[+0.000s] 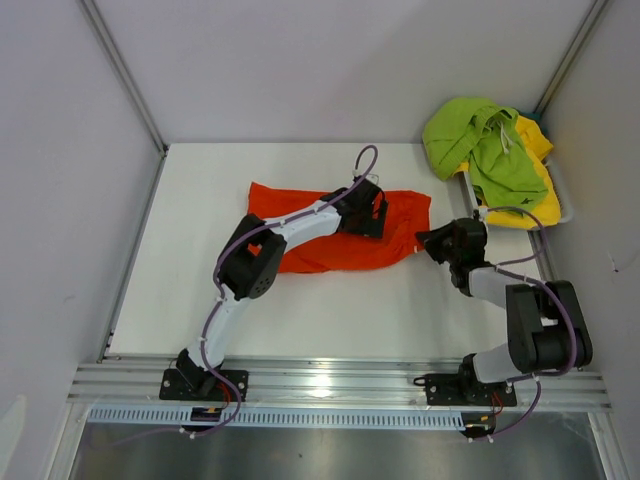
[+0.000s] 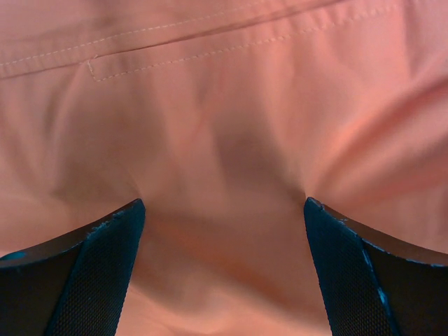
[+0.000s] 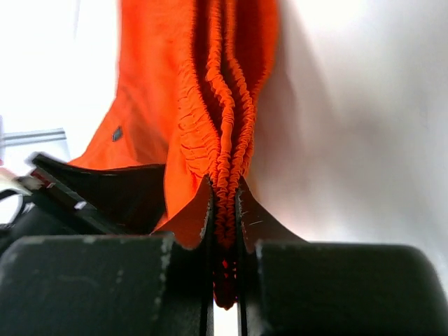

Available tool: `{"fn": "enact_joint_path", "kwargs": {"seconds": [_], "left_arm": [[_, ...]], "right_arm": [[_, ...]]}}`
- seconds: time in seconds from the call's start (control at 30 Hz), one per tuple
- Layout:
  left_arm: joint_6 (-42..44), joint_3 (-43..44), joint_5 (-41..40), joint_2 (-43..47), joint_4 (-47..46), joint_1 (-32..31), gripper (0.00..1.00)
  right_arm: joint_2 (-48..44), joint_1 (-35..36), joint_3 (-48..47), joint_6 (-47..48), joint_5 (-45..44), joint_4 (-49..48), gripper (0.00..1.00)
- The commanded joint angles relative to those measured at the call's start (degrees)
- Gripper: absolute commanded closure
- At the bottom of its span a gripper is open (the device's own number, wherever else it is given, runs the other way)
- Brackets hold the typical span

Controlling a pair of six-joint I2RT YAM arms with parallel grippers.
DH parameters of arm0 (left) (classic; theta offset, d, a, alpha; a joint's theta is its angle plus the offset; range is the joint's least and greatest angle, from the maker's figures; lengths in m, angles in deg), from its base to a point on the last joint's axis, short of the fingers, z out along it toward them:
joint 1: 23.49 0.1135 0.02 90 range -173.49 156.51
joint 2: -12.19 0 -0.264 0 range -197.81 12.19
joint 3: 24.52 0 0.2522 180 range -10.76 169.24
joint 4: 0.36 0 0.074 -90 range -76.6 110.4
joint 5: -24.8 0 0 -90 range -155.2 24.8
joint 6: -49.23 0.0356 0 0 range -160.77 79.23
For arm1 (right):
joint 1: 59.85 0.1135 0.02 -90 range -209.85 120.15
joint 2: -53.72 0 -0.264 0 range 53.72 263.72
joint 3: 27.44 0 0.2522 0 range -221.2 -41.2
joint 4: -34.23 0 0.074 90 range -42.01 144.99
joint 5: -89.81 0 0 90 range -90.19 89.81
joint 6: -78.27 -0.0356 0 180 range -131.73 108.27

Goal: Fold and stack the shorts
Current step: Fold the shorts

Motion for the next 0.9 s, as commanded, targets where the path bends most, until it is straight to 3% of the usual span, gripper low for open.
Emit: {"fn": "enact_joint_path", "kwargs": {"seconds": [0.0,0.17,0.4,0.57,0.7,0.87], "left_arm": [[-0.6,1.3,2.4,0.1,0.5,-1.4,0.04],[-2.1,4.5,2.7,2.8,5.3,-1.1,0.03],[-3.7,3.3,4.2,12.0,10.0,3.2,0.03],[-4.5,-6.0,1.4,19.6,10.6,6.7,0.02],[-4.9,-18.9,-0.1,28.0,6.4,11.8,0.02],[-3.6,-27.7,-1.1,30.4,3.6,14.5,0.03]], "right_arm": [[-5.2,0.9,-6.5,10.2,-9.0,15.8,1.0],[-9.2,0.0,-11.9,14.0,-13.5,30.2,1.0],[-12.0,-0.2,-15.5,18.9,-18.4,37.8,1.0],[-11.7,-0.5,-17.7,23.2,-19.3,39.6,0.99],[-11.1,-0.5,-18.2,25.1,-18.9,40.1,0.98],[-11.2,-0.2,-17.8,27.3,-17.1,38.7,0.98]]}}
